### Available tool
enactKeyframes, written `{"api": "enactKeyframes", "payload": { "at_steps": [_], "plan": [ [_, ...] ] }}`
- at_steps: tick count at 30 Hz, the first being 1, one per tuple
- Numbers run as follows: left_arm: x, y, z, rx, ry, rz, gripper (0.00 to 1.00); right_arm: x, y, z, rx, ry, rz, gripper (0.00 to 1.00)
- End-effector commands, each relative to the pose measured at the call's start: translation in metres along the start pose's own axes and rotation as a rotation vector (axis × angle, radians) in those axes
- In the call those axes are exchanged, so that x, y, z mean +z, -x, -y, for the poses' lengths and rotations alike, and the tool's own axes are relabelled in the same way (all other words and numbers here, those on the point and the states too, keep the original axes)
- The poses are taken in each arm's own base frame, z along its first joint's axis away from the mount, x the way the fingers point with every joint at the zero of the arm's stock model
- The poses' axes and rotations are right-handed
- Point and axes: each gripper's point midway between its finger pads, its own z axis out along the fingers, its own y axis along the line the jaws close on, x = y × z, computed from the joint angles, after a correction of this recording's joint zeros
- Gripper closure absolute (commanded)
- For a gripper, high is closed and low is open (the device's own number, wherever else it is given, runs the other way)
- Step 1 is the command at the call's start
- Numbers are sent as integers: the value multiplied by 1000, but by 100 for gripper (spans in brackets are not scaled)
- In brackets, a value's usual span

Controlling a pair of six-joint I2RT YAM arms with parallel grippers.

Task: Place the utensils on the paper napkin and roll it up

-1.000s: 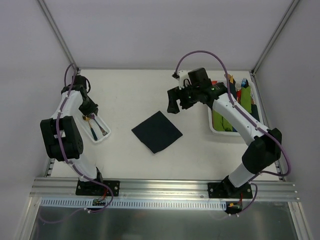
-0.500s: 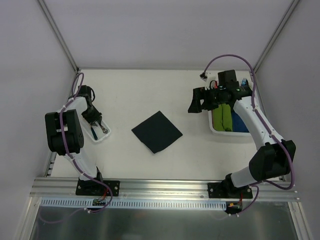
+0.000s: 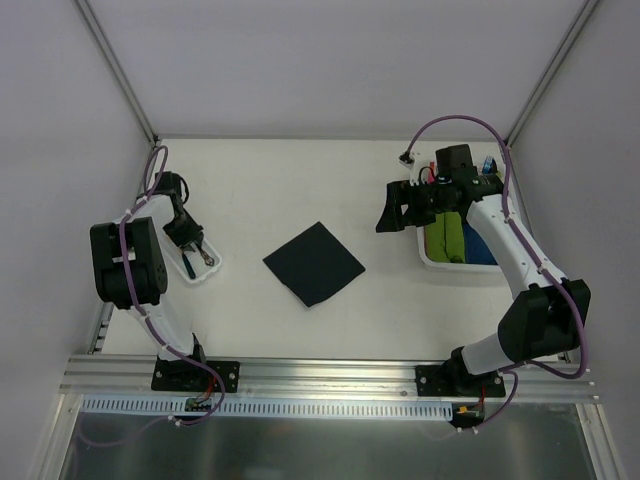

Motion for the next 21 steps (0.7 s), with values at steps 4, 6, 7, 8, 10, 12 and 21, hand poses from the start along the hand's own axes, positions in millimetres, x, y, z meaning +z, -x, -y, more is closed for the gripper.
{"api": "enactKeyframes", "payload": {
  "at_steps": [4,6,7,8,10,12,21],
  "plan": [
    [12,-17,-19,9,47,-29,88,-11,4,-12,-21,35,27,15],
    [9,-15,-19,11,40,-21,97,-11,4,-12,-20,36,27,15],
    [7,-15,-19,14,38,-17,100,-10,4,-12,-18,38,24,15],
    [2,-10,-16,14,27,3,100,-10,3,-12,-19,41,23,15],
    [-10,-1,-12,17,4,37,100,-9,2,-12,-16,43,19,15],
    [-22,4,-9,22,-12,60,100,-8,0,-12,-14,50,14,16],
    [-114,47,13,108,-118,240,100,-4,-6,-13,-15,71,-10,17]
  ]
}}
